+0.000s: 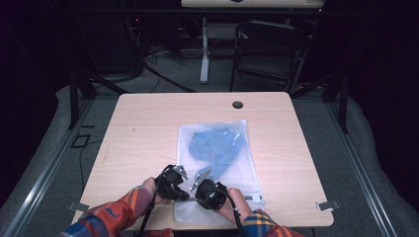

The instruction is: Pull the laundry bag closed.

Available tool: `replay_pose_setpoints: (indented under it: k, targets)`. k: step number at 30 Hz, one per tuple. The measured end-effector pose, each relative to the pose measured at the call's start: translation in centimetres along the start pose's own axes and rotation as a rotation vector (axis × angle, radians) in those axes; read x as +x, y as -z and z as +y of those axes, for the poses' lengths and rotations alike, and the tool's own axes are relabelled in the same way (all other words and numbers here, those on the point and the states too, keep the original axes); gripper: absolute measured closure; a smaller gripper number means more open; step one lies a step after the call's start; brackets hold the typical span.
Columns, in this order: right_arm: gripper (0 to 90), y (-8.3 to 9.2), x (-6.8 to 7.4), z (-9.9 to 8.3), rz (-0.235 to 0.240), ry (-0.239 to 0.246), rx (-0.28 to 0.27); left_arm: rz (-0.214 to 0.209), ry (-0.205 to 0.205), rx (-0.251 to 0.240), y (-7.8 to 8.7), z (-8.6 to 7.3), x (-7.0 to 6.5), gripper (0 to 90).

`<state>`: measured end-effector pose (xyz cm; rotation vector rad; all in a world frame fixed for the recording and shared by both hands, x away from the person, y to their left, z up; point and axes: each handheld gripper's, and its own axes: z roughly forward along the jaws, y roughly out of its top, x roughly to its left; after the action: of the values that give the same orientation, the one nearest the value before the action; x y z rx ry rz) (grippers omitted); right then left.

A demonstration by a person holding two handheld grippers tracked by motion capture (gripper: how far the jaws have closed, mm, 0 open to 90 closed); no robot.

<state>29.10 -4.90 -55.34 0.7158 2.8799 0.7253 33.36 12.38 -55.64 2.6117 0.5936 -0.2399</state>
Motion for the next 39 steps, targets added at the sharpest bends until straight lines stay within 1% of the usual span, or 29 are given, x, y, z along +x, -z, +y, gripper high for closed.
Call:
replay_pose_setpoints:
  k: [7, 8, 9, 10, 12, 16, 18, 20, 21, 22, 23, 27, 28, 30, 31, 32, 33, 37, 39]
  targets:
    - [87.0, 0.1, 0.0, -0.1, -0.004, 0.002, 0.005, 0.005, -0.006, 0.004, 0.0, 0.0, -0.1, 90.0]
    - [87.0, 0.1, 0.0, -0.1, -0.017, 0.006, 0.017, 0.004, -0.006, 0.003, 0.0, 0.0, -0.1, 90.0]
    - [87.0, 0.2, -0.1, -0.2, -0.020, 0.007, 0.021, 0.003, -0.005, 0.003, 0.0, 0.0, -0.1, 90.0]
    - [87.1, 0.3, -0.3, -0.2, -0.019, -0.008, 0.018, 0.003, -0.005, 0.002, 0.0, 0.0, -0.1, 90.0]
    - [87.0, 0.4, -0.6, -0.5, -0.009, -0.021, 0.015, 0.001, -0.005, 0.000, 0.0, 0.0, 0.0, 90.0]
    - [87.0, 0.5, -0.6, -0.5, -0.007, -0.019, 0.010, -0.001, -0.006, 0.000, 0.0, 0.0, 0.0, 90.0]
    - [86.9, 0.7, -0.6, -0.6, -0.006, -0.018, 0.016, 0.000, -0.011, 0.001, 0.0, 0.0, 0.0, 90.0]
    - [87.0, 0.7, -0.6, -0.7, -0.006, -0.023, 0.008, -0.002, -0.005, -0.003, 0.0, 0.0, 0.0, 90.0]
    - [87.0, 0.8, -0.7, -0.7, -0.004, -0.022, 0.012, -0.002, -0.012, 0.002, 0.0, 0.0, 0.0, 90.0]
    - [86.9, 0.9, -0.7, -0.8, -0.002, -0.030, 0.010, 0.016, -0.014, 0.010, 0.0, 0.0, 0.0, 90.0]
    - [86.9, 1.0, -0.8, -0.9, -0.005, -0.026, 0.010, 0.016, -0.006, 0.001, 0.0, -0.1, 0.0, 90.0]
    - [86.9, 1.2, -0.8, -1.3, -0.008, -0.030, 0.012, 0.017, -0.007, 0.000, 0.0, -0.1, 0.0, 90.0]
    - [86.9, 1.4, -0.9, -1.3, -0.013, -0.026, 0.020, 0.016, -0.007, -0.001, 0.0, -0.1, 0.0, 90.0]
    - [86.9, 1.5, -0.9, -1.4, -0.015, -0.028, 0.017, 0.016, -0.007, 0.000, 0.0, -0.1, 0.0, 90.0]
    - [86.9, 1.5, -0.9, -1.4, -0.015, -0.028, 0.017, 0.028, -0.008, 0.007, 0.0, -0.1, 0.0, 90.0]
    - [86.9, 1.5, -1.0, -1.5, -0.013, -0.029, 0.019, 0.028, -0.007, 0.008, 0.0, 0.0, 0.0, 90.0]
    - [86.9, 1.7, -1.1, -1.6, -0.016, -0.028, 0.020, 0.015, -0.006, 0.001, 0.0, -0.1, 0.0, 90.0]
    - [86.9, 1.8, -1.2, -1.9, -0.016, -0.036, 0.018, 0.019, -0.005, 0.002, 0.0, -0.1, 0.0, 90.0]
    - [86.9, 1.9, -1.2, -1.9, -0.015, -0.035, 0.018, 0.012, -0.005, 0.002, 0.0, -0.1, 0.0, 90.0]
